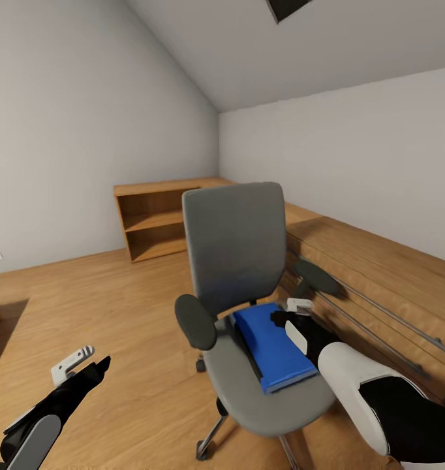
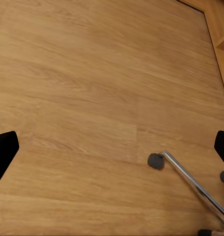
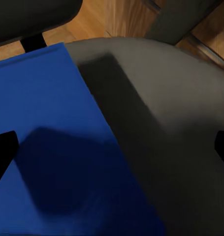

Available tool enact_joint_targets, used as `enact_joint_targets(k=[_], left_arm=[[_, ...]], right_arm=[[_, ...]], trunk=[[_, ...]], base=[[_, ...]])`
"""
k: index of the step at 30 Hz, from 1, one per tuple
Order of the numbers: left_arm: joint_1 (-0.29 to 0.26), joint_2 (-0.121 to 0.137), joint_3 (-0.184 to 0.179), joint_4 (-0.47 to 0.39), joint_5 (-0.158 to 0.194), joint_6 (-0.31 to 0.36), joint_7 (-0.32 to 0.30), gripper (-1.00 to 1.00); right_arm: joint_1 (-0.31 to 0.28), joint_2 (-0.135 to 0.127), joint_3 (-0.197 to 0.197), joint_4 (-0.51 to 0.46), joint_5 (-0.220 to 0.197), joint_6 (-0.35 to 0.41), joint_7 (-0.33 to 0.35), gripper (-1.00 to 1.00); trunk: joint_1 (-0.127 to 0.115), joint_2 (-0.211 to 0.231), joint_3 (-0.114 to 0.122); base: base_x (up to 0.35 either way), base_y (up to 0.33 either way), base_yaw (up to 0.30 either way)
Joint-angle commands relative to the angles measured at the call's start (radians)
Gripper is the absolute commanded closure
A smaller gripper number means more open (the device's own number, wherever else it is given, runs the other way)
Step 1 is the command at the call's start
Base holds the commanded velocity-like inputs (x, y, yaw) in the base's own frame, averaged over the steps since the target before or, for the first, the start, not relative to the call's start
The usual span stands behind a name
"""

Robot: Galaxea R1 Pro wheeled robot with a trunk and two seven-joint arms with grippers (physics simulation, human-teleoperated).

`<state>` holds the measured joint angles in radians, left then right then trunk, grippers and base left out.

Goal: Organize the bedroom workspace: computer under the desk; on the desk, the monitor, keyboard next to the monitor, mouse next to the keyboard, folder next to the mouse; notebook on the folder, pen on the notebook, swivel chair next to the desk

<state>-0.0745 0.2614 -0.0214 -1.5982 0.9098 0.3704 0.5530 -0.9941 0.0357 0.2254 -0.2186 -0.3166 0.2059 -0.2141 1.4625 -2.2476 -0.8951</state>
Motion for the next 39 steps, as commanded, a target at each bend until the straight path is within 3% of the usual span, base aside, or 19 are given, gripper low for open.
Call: enact_joint_targets(k=[1,21,39], left_arm=[[-0.001,0.001,-0.002,-0.002,0.007,0.001,0.008,-1.00],[-0.001,0.001,-0.002,-0.001,0.008,0.001,0.008,-1.00],[-0.001,0.001,-0.002,-0.001,0.008,0.001,0.008,-1.00]], right_arm=[[0.000,0.000,0.011,0.039,-0.016,0.006,-0.007,-1.00],[0.000,0.000,0.011,0.039,-0.016,0.006,-0.007,-1.00],[0.000,0.000,0.011,0.039,-0.015,0.006,-0.007,-1.00]], trunk=[[-0.001,0.000,-0.001],[-0.001,0.000,-0.001],[-0.001,0.000,-0.001]], base=[[-0.205,0.000,0.000],[-0.032,0.000,0.000],[-0.131,0.014,0.000]])
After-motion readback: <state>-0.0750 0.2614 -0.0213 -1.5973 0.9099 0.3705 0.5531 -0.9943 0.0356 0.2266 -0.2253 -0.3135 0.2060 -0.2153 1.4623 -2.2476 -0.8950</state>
